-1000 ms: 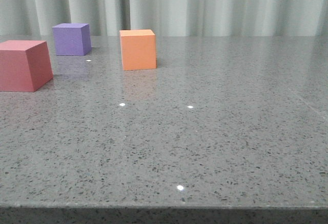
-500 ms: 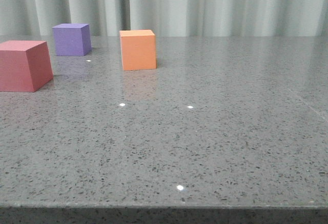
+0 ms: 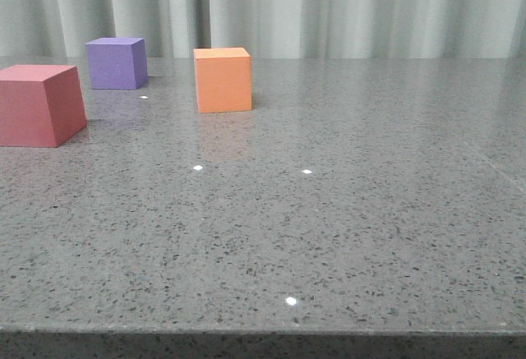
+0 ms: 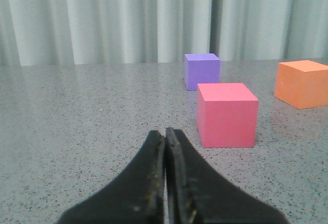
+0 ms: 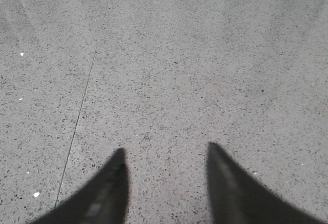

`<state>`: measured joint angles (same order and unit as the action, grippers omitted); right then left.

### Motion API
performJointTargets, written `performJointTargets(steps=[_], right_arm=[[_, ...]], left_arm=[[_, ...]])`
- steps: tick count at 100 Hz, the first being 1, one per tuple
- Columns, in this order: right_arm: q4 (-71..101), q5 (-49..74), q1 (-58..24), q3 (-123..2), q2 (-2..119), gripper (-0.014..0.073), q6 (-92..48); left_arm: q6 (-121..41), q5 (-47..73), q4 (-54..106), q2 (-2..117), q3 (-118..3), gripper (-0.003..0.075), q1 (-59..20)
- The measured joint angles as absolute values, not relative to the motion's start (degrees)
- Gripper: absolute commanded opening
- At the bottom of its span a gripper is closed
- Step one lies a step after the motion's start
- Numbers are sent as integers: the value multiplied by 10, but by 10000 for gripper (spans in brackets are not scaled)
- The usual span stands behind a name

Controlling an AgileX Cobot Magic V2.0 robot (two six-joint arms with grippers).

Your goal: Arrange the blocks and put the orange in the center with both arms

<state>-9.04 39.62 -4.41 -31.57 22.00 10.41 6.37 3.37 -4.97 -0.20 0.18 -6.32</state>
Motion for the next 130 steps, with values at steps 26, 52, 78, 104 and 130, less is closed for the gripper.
performJointTargets(steps=[26, 52, 78, 104, 130], right_arm=[[-90, 394, -44, -316, 220, -110, 104], [-90, 394, -44, -316, 220, -110, 104], [-90, 394, -44, -316, 220, -110, 104], [-90, 394, -44, -316, 220, -110, 104], [-90, 394, -44, -316, 220, -110, 104]], left_arm=[[64, 34, -50, -2, 2, -20, -63], [64, 34, -50, -2, 2, -20, -63], [64, 25, -50, -2, 2, -20, -63], [64, 71, -50, -2, -28, -20, -63], [64, 208, -30, 56, -191, -20, -63]])
